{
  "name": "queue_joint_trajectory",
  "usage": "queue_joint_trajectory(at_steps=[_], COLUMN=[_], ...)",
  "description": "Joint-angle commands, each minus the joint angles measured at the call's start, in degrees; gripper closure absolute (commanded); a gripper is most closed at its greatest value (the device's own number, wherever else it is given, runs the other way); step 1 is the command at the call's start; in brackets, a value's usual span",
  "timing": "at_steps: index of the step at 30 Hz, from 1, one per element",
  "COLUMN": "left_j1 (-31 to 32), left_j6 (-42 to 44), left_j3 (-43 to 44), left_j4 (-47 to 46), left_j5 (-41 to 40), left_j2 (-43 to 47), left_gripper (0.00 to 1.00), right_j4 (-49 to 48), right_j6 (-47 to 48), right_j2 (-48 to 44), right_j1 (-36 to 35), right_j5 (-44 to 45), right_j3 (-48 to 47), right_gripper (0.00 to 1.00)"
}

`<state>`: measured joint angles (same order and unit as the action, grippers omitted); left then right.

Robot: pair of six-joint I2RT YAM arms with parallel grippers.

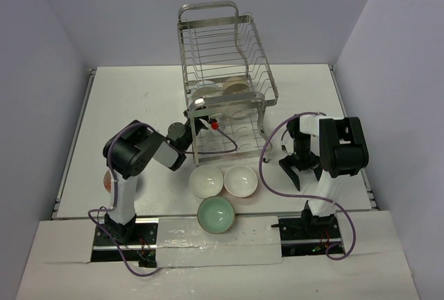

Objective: Load the bowls into the dish rack
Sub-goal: Insert the bowl into the dish rack.

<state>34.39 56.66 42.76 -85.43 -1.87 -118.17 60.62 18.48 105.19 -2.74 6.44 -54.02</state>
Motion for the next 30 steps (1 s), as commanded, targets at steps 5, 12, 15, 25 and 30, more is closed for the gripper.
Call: queue_joint_trajectory(at_steps=[5,12,15,25,30], left_j1=[-1.0,-1.0,-1.0,-0.9,-0.5], left_j6=[-1.8,-2.1,-2.7,-6.6,-8.1], left_j3=[-6.9,-6.9,-7.3,-9.3,-10.6], left_j4=[-21.4,-21.4,-21.4,-21.3,-21.3], left_j5=[-0.7,-0.7,-0.1,1.0,0.7], left_j2=[-0.2,0.0,0.5,3.8,6.5], left_gripper=[1.0,0.81,0.66,0.56,0.55], right_j4=[-15.4,-15.4,-15.4,-15.1,-15.0], right_j6=[-0.2,-0.2,-0.1,0.0,-0.1], right_j2=[2.8,2.7,2.7,2.9,2.9], right_j1=[-0.2,-0.2,-0.2,-0.2,-0.2], right_j5=[-4.2,-4.2,-4.2,-4.2,-4.2], right_j3=[1.4,1.3,1.4,1.1,1.1], right_gripper=[0.04,0.04,0.04,0.03,0.03])
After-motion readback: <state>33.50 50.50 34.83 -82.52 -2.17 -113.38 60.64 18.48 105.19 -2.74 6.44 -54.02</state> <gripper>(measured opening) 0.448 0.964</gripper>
